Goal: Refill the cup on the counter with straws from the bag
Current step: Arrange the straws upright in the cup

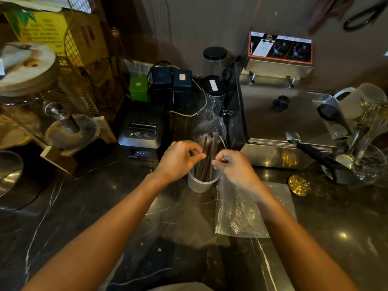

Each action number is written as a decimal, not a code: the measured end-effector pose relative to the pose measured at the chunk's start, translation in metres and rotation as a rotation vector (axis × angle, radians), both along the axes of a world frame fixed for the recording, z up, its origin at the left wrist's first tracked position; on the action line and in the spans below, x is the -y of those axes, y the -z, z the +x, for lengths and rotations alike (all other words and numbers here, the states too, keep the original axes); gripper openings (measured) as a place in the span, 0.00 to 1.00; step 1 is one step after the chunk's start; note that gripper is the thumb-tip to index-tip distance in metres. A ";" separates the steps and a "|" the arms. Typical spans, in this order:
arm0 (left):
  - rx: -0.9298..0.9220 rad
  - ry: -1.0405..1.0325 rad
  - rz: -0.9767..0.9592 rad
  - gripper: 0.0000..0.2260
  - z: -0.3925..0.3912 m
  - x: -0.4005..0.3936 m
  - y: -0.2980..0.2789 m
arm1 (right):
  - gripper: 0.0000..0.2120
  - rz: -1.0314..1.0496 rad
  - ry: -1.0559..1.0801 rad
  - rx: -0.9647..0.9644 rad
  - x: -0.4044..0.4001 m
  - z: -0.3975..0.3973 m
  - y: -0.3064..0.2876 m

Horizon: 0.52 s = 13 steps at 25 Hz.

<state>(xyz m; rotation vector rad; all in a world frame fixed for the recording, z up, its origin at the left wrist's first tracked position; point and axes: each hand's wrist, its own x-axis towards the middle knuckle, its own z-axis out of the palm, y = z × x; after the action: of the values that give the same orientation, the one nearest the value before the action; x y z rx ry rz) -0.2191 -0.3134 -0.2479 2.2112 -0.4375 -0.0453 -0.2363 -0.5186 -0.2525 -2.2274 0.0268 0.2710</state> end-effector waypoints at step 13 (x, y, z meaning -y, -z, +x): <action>-0.133 -0.142 0.117 0.14 0.006 -0.001 0.020 | 0.12 -0.260 0.051 0.205 -0.008 -0.002 -0.003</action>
<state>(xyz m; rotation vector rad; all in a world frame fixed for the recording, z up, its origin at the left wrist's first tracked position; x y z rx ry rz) -0.2130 -0.3127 -0.2675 2.3322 -0.2086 -0.1448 -0.2380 -0.5111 -0.2493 -2.4987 0.0078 0.0098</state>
